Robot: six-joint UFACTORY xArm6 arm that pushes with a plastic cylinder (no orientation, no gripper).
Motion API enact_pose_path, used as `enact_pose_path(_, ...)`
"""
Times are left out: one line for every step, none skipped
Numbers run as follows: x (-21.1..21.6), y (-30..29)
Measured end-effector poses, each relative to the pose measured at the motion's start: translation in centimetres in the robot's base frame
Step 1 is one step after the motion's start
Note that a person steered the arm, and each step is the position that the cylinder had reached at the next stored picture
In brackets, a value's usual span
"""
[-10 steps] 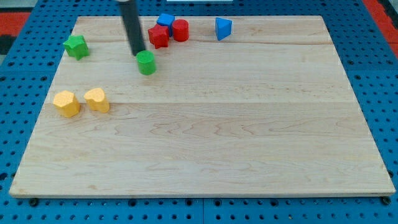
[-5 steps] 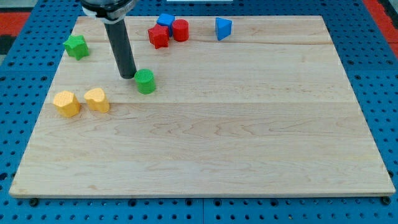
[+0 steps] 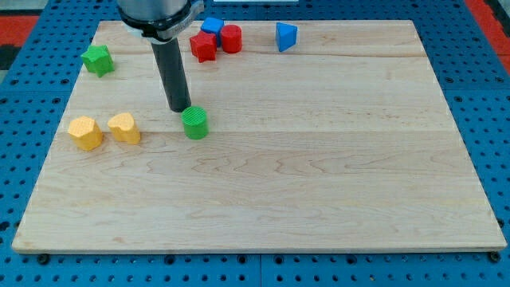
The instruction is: Move the green circle towards the right side of the yellow heart
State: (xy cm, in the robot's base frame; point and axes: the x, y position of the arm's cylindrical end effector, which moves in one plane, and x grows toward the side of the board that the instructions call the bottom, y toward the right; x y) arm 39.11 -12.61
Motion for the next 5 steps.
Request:
enact_pose_path(0.5,-9.6)
enact_pose_path(-1.4,-17.7)
enact_pose_path(-6.8,-17.9)
enact_pose_path(-8.2,-15.0)
enact_pose_path(-10.8,-10.0)
